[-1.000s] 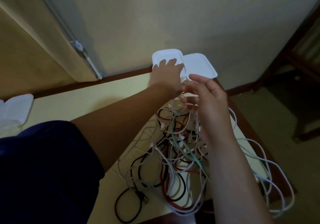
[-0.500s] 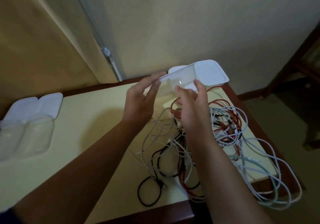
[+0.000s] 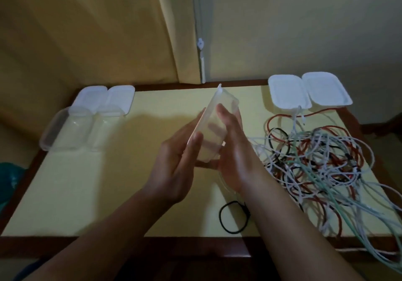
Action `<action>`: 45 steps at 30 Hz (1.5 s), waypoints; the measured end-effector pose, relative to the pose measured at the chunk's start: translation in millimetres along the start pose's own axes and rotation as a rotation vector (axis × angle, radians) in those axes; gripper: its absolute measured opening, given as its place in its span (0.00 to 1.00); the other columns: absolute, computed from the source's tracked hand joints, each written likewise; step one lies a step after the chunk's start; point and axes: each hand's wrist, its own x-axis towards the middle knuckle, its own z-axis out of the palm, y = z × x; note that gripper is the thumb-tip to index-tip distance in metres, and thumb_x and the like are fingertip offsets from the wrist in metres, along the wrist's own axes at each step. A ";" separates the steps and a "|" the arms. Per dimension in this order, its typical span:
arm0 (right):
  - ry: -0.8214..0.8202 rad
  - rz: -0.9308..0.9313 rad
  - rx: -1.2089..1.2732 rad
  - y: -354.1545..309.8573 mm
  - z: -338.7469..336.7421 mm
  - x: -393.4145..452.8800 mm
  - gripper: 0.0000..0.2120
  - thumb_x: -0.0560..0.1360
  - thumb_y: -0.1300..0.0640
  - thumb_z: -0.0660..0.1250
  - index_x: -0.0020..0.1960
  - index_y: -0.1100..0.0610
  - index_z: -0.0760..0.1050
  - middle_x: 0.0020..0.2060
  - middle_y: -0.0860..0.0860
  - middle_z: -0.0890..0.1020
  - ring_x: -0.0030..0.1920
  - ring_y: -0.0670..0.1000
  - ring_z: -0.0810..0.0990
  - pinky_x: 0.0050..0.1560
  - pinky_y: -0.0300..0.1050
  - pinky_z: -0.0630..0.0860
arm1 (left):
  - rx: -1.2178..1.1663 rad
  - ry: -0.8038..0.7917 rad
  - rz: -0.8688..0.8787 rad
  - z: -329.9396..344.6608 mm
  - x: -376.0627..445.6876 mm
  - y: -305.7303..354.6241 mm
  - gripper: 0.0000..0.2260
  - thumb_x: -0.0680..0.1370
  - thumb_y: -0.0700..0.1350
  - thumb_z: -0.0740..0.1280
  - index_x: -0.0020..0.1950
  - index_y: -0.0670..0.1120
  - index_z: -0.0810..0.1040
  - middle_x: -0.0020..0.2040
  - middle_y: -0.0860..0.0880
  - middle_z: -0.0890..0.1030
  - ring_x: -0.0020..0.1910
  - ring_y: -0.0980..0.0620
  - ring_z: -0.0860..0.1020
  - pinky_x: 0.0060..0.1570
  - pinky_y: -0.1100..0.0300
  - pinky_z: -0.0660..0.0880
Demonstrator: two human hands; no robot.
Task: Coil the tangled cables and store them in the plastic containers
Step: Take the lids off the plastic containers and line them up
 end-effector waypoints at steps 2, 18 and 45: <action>-0.050 0.038 -0.013 8.8 3.7 5.8 0.45 0.68 0.38 0.77 0.79 0.35 0.59 0.68 0.57 0.79 0.61 0.64 0.84 0.49 0.72 0.82 | 0.110 0.037 0.049 -9.5 -3.9 -3.5 0.19 0.86 0.44 0.52 0.70 0.40 0.77 0.56 0.49 0.83 0.53 0.49 0.83 0.44 0.61 0.78; -0.134 0.230 0.228 49.8 19.4 23.0 0.17 0.76 0.39 0.67 0.63 0.40 0.83 0.71 0.55 0.78 0.66 0.66 0.81 0.59 0.70 0.79 | 0.958 0.238 -0.030 -110.1 70.8 -93.1 0.20 0.88 0.53 0.52 0.74 0.47 0.73 0.61 0.46 0.83 0.52 0.44 0.82 0.48 0.52 0.76; -0.177 0.321 0.400 62.3 2.3 30.9 0.32 0.72 0.42 0.71 0.75 0.43 0.72 0.76 0.62 0.71 0.68 0.70 0.78 0.61 0.78 0.74 | 1.339 -0.149 -0.420 -126.4 141.9 -212.7 0.21 0.84 0.57 0.53 0.71 0.44 0.67 0.72 0.41 0.69 0.70 0.35 0.68 0.68 0.37 0.67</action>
